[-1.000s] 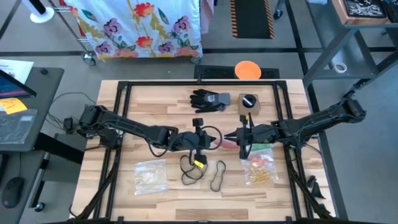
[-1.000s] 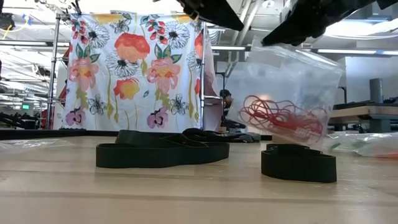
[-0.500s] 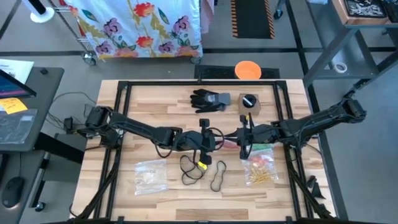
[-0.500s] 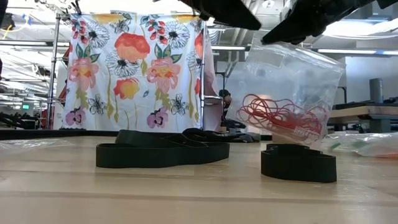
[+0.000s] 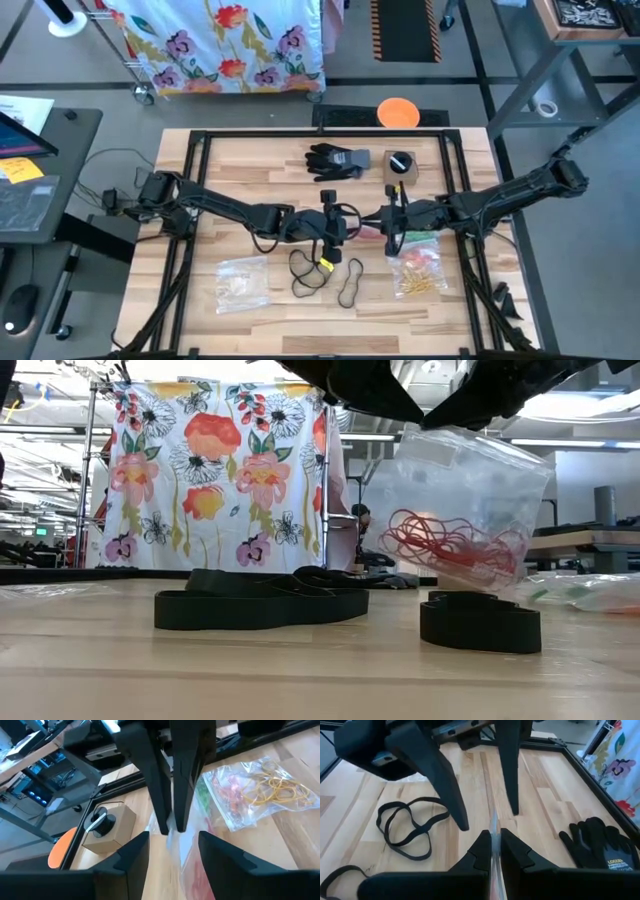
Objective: Sort rubber bands
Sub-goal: Close the transparent zip bag containing the red rubber bands
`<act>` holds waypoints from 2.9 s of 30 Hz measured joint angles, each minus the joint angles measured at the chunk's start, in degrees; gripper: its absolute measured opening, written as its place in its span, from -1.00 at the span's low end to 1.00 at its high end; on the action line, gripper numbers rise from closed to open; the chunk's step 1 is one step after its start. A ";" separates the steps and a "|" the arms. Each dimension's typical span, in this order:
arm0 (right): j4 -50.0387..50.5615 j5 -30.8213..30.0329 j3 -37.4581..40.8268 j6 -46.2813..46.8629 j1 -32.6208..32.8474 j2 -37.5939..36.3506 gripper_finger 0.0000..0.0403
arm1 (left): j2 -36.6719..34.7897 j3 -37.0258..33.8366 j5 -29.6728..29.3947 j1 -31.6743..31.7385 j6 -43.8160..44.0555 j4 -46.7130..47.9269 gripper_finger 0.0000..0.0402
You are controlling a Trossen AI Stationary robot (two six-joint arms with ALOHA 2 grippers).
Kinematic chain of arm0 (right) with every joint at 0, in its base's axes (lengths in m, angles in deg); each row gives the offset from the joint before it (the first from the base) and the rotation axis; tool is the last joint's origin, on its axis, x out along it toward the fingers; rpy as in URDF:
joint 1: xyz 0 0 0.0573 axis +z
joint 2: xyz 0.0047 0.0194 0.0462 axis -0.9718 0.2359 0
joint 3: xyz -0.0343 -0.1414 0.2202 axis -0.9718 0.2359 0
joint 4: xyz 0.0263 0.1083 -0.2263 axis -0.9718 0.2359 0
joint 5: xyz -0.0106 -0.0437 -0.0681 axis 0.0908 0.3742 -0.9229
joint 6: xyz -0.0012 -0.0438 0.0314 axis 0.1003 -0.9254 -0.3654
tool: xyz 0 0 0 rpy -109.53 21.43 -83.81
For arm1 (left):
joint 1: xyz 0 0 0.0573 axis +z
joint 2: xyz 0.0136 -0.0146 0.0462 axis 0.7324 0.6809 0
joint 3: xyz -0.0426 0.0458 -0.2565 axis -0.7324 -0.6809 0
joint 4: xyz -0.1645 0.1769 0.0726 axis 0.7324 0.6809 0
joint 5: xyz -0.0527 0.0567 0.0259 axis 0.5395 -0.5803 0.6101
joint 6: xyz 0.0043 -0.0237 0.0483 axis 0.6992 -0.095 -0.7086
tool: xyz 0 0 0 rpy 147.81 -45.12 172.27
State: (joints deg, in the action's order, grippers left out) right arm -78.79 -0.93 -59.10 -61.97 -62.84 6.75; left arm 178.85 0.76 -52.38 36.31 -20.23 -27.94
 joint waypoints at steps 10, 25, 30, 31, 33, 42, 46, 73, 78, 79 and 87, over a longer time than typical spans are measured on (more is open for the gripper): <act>-1.40 -0.11 0.00 -0.15 0.00 0.00 -0.90 | -0.02 0.00 -0.02 0.04 0.62 -0.28 -0.16; -3.11 -0.34 0.00 -1.05 0.00 0.00 -0.90 | -0.02 0.00 -0.02 0.04 1.82 -0.85 -0.27; -3.05 -0.32 0.00 -1.07 0.02 0.00 -0.90 | -0.02 0.00 -0.11 -0.03 1.07 -0.83 -0.57; -3.01 -0.32 0.00 -1.05 0.02 0.00 -0.90 | -0.02 0.00 -0.11 -0.06 0.72 -0.80 -0.64; -2.95 -0.31 0.00 -1.05 0.02 0.00 -0.90 | -0.02 0.00 -0.39 -0.19 0.44 -0.72 -0.80; -2.89 0.01 0.00 -1.05 0.04 0.00 -0.85 | -0.02 0.00 -0.62 -0.53 0.40 -1.10 -0.99; -3.99 -0.13 0.02 -1.02 0.00 0.00 -0.76 | -0.04 0.00 -1.27 -0.58 0.40 -1.94 -1.00; -27.09 2.07 29.27 -2.84 -9.53 -45.17 -0.70 | -13.91 -27.30 16.43 7.80 10.37 -43.19 -1.00; -31.86 10.33 29.25 -1.07 -9.64 -44.19 -0.69 | -9.95 -27.54 17.99 10.27 14.28 -43.20 -1.00; -32.70 10.39 29.21 -1.12 -9.21 -44.01 -0.69 | -9.28 -27.05 18.09 10.31 14.71 -43.21 -1.00; -35.38 10.36 28.91 -6.86 -7.93 -37.63 -0.42 | -5.11 -22.58 19.89 10.00 16.07 -42.16 -1.00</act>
State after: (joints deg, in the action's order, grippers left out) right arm -114.17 9.43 -30.19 -68.83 -70.77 -30.88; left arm 173.74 -21.82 -32.49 46.31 -4.16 -70.10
